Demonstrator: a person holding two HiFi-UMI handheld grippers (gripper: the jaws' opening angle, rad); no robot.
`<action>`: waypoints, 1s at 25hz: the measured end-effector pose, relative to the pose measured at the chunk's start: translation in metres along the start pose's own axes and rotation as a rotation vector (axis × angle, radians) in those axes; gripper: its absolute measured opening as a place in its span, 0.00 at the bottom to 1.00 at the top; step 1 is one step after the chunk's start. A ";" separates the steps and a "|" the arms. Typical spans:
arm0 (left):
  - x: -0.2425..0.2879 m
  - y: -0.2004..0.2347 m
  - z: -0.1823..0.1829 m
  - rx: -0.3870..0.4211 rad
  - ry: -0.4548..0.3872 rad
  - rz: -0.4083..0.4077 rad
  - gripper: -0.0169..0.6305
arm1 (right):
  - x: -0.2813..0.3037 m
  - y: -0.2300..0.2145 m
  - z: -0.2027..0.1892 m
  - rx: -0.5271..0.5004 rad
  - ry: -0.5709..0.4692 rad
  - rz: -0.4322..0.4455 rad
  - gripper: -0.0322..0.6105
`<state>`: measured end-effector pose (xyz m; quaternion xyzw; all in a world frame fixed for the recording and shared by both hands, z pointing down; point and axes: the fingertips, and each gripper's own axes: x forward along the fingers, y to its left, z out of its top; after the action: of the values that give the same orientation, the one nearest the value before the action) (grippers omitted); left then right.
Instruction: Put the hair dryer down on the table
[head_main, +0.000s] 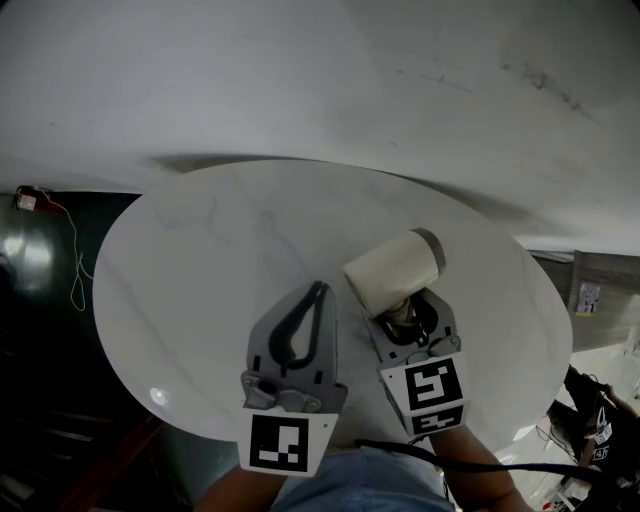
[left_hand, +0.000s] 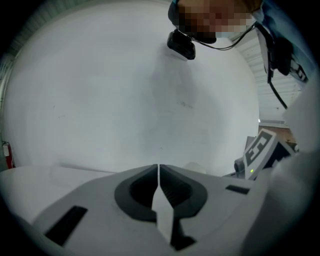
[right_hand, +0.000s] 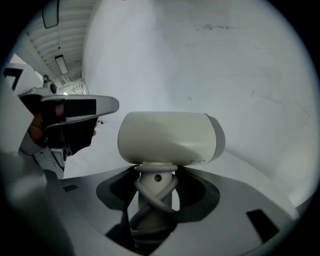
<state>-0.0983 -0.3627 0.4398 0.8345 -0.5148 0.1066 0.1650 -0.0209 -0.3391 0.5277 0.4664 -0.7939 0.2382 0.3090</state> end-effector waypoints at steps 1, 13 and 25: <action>0.000 0.002 -0.001 -0.002 0.002 0.001 0.05 | 0.002 0.000 -0.002 -0.007 0.012 -0.006 0.40; 0.000 0.018 -0.008 -0.029 0.010 0.016 0.05 | 0.020 0.006 -0.020 -0.101 0.130 -0.024 0.41; 0.001 0.027 -0.011 -0.040 0.010 0.027 0.05 | 0.031 0.015 -0.036 -0.188 0.231 -0.015 0.41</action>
<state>-0.1216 -0.3707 0.4544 0.8235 -0.5271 0.1028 0.1829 -0.0363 -0.3271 0.5739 0.4111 -0.7683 0.2126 0.4422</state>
